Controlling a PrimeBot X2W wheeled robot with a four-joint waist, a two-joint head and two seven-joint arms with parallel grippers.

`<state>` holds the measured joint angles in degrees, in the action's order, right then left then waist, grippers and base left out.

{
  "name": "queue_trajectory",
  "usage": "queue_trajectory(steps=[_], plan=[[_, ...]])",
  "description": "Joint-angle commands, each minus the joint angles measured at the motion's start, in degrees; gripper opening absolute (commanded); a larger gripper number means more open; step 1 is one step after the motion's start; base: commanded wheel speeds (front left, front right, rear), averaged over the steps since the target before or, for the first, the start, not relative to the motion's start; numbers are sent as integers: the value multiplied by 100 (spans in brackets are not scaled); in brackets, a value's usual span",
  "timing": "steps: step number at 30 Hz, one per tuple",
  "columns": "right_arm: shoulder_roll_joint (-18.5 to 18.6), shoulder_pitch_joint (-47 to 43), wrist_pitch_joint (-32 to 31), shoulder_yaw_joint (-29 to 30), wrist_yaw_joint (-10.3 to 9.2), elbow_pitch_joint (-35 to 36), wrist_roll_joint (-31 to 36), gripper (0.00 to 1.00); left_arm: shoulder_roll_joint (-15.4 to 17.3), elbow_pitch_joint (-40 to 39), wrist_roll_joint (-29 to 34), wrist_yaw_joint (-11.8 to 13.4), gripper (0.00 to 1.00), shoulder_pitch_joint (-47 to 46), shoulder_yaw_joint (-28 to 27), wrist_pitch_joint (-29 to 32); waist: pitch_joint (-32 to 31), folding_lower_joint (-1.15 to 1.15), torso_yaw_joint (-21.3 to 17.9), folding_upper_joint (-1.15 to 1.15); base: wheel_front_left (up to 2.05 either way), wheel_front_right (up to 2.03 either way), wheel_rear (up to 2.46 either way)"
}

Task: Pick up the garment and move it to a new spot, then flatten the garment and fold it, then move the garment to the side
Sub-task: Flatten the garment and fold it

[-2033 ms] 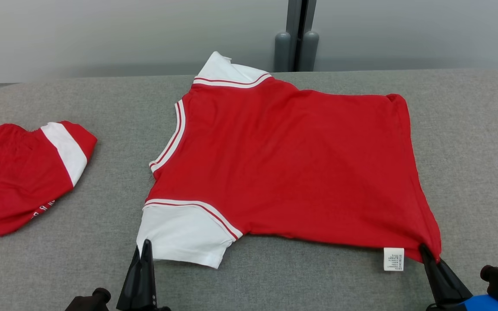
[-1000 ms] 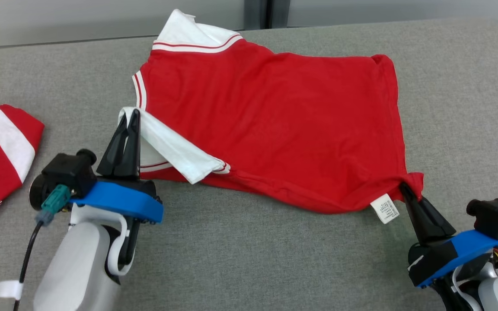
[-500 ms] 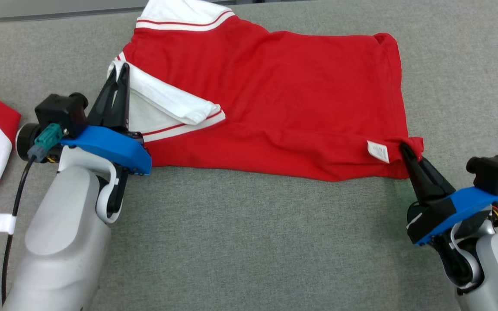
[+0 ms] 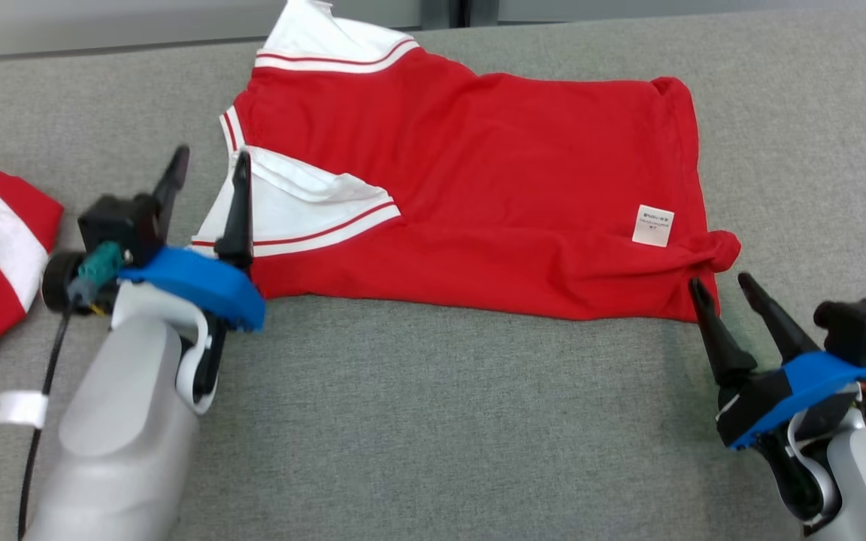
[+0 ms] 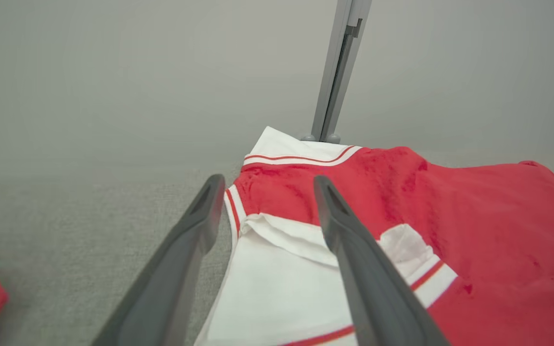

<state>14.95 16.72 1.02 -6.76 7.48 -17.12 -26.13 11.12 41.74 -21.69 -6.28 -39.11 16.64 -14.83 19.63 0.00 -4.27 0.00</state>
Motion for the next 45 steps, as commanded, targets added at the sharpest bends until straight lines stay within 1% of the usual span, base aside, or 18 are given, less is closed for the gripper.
queue_trajectory(steps=[1, 7, 11, 16, 24, 25, 26, 27, 28, 29, 33, 38, 41, 42, 43, 45], plan=[[22, -96, 16, 23, 4, -19, 55, 100, 9, -2, -5, -13, 100, 147, -27, -34, -33, 0, 19, 0, 0, 0, 0], [-14, -246, 39, 87, 4, -174, 186, 100, 69, 13, 53, 21, 100, 698, -20, -40, -137, 0, 96, 0, 0, 0, 0], [-74, -192, 20, 90, 4, -376, 283, 100, 91, 107, 15, 12, 100, 941, -3, -42, -152, 0, 130, 0, 0, 0, 0], [-133, -29, 71, 53, 4, -625, 372, 100, 95, 302, -43, 11, 100, 1004, 2, -28, -128, 0, 132, 0, 0, 0, 0], [-293, 273, 140, -87, 4, -1082, 513, 100, 21, 756, -182, -38, 100, 772, 92, 82, -15, 0, 108, 0, 0, 0, 0], [-310, 305, 156, -112, 4, -1146, 525, 89, -10, 822, -215, -47, 100, 753, 100, 87, -9, 0, 106, 0, 0, 0, 0], [-323, 333, 181, -130, 4, -1210, 534, 57, -29, 895, -244, -57, 100, 740, 103, 105, -5, 0, 105, 0, 0, 0, 0], [-343, 364, 197, -141, 4, -1270, 550, 24, -43, 966, -253, -64, 65, 725, 121, 106, -6, 0, 104, 0, 0, 0, 0], [-361, 386, 227, -150, 4, -1316, 550, 0, -58, 1030, -270, -69, 29, 709, 138, 100, -12, 0, 104, 0, 0, 0, 0], [-369, 402, 271, -161, 4, -1350, 542, 0, -68, 1090, -286, -66, 0, 696, 154, 93, -25, 0, 105, 0, 0, 0, 0], [-295, 362, 505, -111, 3, -1402, 463, 0, -137, 1111, -346, -89, 0, 701, 182, 20, -150, 0, 130, 0, 0, 0, 0], [-192, 39, 670, -54, 3, -1266, 347, 0, -108, 794, -404, -109, 0, 944, 110, -37, -437, 0, 180, 0, 0, 0, 0], [-134, -257, 632, 19, 3, -1041, 271, 0, -113, 326, -400, -61, 0, 1302, -54, -39, -603, 0, 227, 0, 0, 0, 0], [-134, -257, 632, 19, 3, -1041, 271, 0, -113, 326, -400, -61, 0, 1302, -54, -39, -603, 0, 227, 0, 0, 0, 0], [-87, -491, 589, 78, 3, -847, 234, 0, -128, -16, -381, 2, 0, 1645, -149, -41, -696, 0, 255, 0, 0, 0, 0], [-80, -761, 515, 124, 3, -624, 208, 0, -148, -327, -348, 55, 0, 1999, -239, -42, -780, 0, 288, 0, 0, 0, 0]])
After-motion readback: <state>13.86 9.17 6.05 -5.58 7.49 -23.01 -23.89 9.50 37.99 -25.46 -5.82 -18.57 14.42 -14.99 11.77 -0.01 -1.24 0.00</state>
